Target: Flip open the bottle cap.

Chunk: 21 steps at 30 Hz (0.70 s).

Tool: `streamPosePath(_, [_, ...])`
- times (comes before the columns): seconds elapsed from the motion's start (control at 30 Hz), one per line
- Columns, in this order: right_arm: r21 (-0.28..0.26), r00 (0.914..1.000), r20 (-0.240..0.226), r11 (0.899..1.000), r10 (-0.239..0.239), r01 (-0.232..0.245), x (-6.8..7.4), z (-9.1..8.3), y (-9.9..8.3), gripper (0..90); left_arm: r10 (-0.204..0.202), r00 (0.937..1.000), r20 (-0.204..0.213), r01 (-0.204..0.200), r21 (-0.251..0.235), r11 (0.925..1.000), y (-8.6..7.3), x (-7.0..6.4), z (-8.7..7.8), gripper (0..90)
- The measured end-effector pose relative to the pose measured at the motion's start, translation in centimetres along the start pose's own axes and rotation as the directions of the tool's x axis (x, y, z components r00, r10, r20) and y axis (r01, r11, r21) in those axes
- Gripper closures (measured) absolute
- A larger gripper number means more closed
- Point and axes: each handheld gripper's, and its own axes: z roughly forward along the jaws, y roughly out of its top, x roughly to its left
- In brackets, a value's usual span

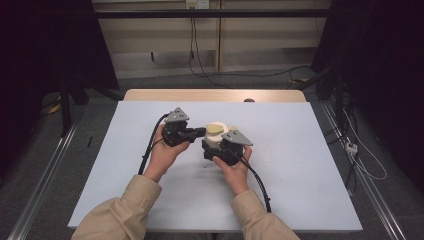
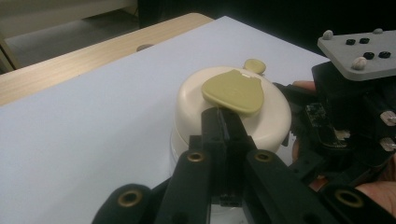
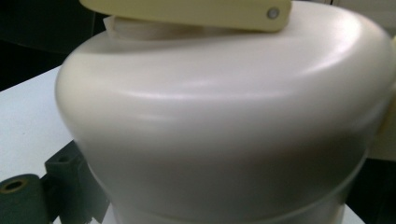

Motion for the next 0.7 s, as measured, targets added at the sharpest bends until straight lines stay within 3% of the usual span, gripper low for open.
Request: streamPosePath(0.7, [0.000,1.0000,0.000,1.000,0.000,0.000,0.00,0.00,-0.01,4.8,0.009,1.0000,-0.001,-0.009,-0.006,0.9999,0.52,-0.19,0.13,90.0])
